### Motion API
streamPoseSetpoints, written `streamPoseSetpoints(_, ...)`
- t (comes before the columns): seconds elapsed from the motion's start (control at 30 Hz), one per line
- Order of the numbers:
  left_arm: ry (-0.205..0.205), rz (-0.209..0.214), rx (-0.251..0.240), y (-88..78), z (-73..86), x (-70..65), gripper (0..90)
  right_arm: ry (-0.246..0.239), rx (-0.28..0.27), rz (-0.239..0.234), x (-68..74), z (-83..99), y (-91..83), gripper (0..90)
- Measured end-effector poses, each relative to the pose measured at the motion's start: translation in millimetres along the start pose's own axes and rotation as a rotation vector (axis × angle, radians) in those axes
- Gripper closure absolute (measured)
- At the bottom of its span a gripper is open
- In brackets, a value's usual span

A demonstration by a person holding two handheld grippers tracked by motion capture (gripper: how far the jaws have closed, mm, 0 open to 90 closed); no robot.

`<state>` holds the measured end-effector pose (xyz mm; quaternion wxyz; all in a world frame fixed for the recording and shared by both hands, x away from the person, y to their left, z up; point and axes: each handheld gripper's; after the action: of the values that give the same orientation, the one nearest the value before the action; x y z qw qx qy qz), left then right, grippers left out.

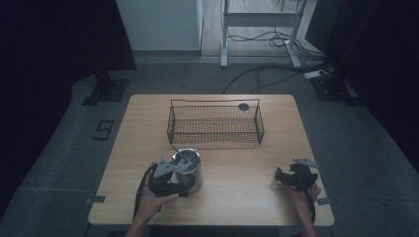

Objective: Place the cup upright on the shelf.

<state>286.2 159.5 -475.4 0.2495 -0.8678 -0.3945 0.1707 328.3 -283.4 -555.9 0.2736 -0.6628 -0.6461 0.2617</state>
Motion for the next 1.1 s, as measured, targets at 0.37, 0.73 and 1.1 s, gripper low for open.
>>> streamPoseSetpoints(0.37,0.007,-0.057,0.011,25.1,-6.0,-5.6,0.1,0.0,0.0,-0.001,0.0,0.0,0.0,5.4)
streamPoseSetpoints(0.73,0.027,-0.082,-0.033,26.2,-3.6,-8.2,3.1,-0.001,-0.001,-0.003,0.0,0.0,-0.1,5.9)
streamPoseSetpoints(1.1,0.041,-0.085,-0.035,24.3,-3.1,-9.9,3.6,-0.002,-0.002,-0.004,0.0,0.0,-0.1,6.0)
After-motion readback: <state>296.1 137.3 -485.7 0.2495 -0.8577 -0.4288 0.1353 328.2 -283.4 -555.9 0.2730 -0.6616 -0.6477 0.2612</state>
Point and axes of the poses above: each handheld gripper's, and its own axes: y roughly forward along the jaws, z roughly out of its underside, x roughly to its left, and after that the axes turned 1 degree about x, right-handed
